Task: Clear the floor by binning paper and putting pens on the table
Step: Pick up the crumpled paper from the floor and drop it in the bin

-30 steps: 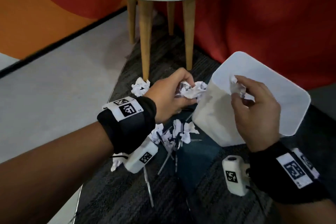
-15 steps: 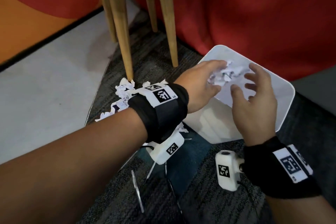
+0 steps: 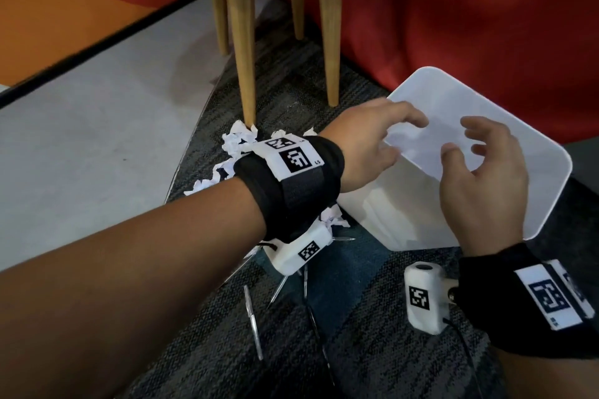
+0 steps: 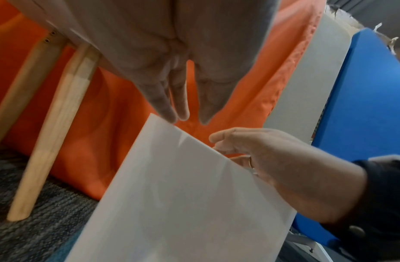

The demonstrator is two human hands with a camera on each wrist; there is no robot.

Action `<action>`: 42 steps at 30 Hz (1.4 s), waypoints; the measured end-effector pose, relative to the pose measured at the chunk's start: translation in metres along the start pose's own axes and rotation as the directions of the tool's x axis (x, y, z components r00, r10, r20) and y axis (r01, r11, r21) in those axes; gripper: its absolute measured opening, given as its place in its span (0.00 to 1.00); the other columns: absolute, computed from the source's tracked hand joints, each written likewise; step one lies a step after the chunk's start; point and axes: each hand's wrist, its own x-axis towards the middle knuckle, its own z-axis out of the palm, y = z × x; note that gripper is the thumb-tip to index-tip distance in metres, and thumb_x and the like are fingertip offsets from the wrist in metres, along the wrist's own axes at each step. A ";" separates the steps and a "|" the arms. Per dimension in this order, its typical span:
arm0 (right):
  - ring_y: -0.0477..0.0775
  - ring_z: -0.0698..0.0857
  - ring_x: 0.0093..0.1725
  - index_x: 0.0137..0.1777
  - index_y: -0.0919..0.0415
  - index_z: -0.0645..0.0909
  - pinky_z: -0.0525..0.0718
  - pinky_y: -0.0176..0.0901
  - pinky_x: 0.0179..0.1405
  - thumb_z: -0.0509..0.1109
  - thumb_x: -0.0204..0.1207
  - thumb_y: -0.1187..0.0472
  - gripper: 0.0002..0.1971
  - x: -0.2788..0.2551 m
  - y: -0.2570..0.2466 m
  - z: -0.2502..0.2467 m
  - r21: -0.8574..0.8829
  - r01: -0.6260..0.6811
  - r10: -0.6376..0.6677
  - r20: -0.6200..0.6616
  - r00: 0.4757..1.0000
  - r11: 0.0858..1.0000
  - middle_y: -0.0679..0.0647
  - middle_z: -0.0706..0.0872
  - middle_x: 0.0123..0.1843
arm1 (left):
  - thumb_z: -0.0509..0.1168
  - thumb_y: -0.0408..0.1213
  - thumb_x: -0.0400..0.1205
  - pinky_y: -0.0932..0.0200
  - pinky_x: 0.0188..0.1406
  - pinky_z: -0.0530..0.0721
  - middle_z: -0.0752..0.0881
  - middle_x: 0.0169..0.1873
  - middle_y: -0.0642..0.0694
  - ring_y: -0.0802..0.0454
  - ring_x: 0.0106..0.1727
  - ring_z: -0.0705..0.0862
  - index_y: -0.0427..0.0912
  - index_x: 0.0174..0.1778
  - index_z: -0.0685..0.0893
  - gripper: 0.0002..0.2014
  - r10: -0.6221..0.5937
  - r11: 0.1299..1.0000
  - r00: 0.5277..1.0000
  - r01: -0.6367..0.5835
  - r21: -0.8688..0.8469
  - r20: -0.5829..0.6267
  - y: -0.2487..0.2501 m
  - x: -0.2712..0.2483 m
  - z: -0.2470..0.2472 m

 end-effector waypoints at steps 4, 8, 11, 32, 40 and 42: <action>0.58 0.79 0.64 0.62 0.51 0.82 0.76 0.56 0.67 0.65 0.77 0.55 0.15 -0.003 0.001 -0.001 -0.052 0.101 -0.101 0.012 0.995 0.993 0.53 0.82 0.62 | 0.67 0.29 0.76 0.72 0.52 0.77 0.79 0.49 0.53 0.63 0.49 0.76 0.48 0.58 0.84 0.16 0.000 0.998 0.996 0.005 0.067 -0.086 -0.016 -0.027 -0.023; 0.52 0.81 0.59 0.51 0.62 0.86 0.75 0.55 0.63 0.66 0.75 0.71 0.10 -0.026 -0.012 0.000 0.020 0.403 -0.400 -0.072 0.913 0.915 0.56 0.85 0.53 | 0.66 0.32 0.80 0.66 0.51 0.76 0.82 0.51 0.51 0.58 0.49 0.79 0.50 0.56 0.84 0.12 -0.188 0.951 0.982 0.190 0.244 -0.033 -0.065 -0.075 -0.043; 0.53 0.83 0.52 0.43 0.65 0.86 0.77 0.55 0.58 0.65 0.71 0.78 0.11 -0.054 -0.020 0.018 0.157 0.483 -0.491 0.011 0.871 0.861 0.56 0.86 0.46 | 0.62 0.35 0.83 0.55 0.54 0.81 0.82 0.50 0.53 0.55 0.50 0.81 0.53 0.55 0.82 0.10 -0.408 0.863 0.911 0.364 0.349 0.058 -0.105 -0.120 -0.047; 0.60 0.72 0.70 0.70 0.49 0.75 0.79 0.54 0.66 0.66 0.77 0.61 0.21 -0.181 0.004 0.199 -0.103 0.483 -0.071 0.941 0.329 0.870 0.51 0.67 0.76 | 0.67 0.36 0.81 0.48 0.68 0.73 0.63 0.74 0.42 0.35 0.67 0.72 0.48 0.77 0.67 0.28 -0.791 0.577 0.573 0.584 0.572 0.213 -0.250 -0.279 0.041; 0.63 0.51 0.84 0.76 0.46 0.69 0.69 0.63 0.76 0.66 0.77 0.61 0.27 -0.186 -0.002 0.221 -0.129 0.595 -0.008 0.975 0.222 0.793 0.51 0.45 0.87 | 0.71 0.33 0.72 0.54 0.50 0.76 0.69 0.64 0.41 0.37 0.57 0.80 0.45 0.70 0.69 0.30 -0.795 0.577 0.602 0.708 0.407 0.081 -0.254 -0.292 0.029; 0.63 0.50 0.84 0.78 0.46 0.67 0.67 0.64 0.77 0.66 0.78 0.61 0.28 -0.191 -0.004 0.223 -0.129 0.581 -0.007 0.974 0.227 0.803 0.52 0.45 0.87 | 0.70 0.31 0.71 0.52 0.58 0.76 0.67 0.67 0.39 0.36 0.63 0.77 0.43 0.75 0.66 0.35 -0.788 0.568 0.616 0.739 0.362 -0.020 -0.255 -0.291 0.022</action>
